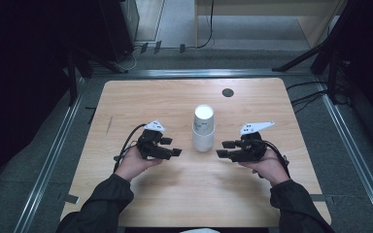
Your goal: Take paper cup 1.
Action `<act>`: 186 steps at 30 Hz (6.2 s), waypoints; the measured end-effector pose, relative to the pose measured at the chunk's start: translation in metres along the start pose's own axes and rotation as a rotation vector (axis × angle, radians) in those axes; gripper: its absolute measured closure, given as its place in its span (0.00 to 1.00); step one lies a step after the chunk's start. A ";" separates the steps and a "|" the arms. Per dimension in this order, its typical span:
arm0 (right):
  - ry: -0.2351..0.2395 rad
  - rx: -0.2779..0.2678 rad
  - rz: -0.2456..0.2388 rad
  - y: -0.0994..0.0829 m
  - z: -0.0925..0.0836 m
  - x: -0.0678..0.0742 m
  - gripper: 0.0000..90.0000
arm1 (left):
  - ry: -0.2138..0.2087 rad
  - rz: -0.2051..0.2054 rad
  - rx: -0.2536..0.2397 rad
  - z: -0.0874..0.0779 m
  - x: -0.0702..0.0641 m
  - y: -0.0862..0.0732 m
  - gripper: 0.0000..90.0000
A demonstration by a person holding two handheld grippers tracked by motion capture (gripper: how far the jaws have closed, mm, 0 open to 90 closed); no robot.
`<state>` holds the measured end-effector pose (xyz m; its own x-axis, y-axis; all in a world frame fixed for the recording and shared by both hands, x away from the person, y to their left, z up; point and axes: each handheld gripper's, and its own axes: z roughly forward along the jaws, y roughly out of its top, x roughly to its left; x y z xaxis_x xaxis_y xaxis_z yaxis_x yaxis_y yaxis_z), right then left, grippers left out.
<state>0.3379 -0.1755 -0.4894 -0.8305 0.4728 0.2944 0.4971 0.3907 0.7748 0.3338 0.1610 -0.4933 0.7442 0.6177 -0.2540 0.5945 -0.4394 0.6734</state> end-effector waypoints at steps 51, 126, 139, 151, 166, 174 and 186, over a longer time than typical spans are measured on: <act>-0.059 0.154 -0.188 0.038 -0.014 -0.002 0.34 | -0.102 -0.020 0.027 -0.007 0.012 0.002 0.34; 0.011 0.440 -0.373 0.185 0.018 0.012 0.36 | -0.128 0.003 0.032 -0.016 0.011 -0.004 0.26; 0.006 0.421 -0.393 0.212 -0.014 0.030 0.37 | -0.123 -0.006 0.022 -0.018 0.013 -0.003 0.19; 0.025 0.391 -0.406 0.219 -0.060 0.055 0.37 | -0.133 -0.002 0.013 -0.021 0.013 -0.003 0.15; 0.106 0.375 -0.382 0.135 -0.054 0.062 0.38 | -0.156 0.042 0.002 -0.020 0.005 0.000 0.16; 0.127 0.337 -0.367 0.091 -0.027 0.054 0.38 | -0.178 0.067 0.006 -0.016 0.001 0.003 0.16; 0.176 0.238 -0.315 0.063 0.004 0.043 0.38 | -0.212 0.094 -0.020 -0.015 -0.002 0.006 0.17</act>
<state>0.3343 -0.1273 -0.4303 -0.9709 0.1677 0.1710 0.2395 0.6754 0.6975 0.3315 0.1670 -0.4780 0.8446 0.4232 -0.3279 0.5149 -0.4744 0.7140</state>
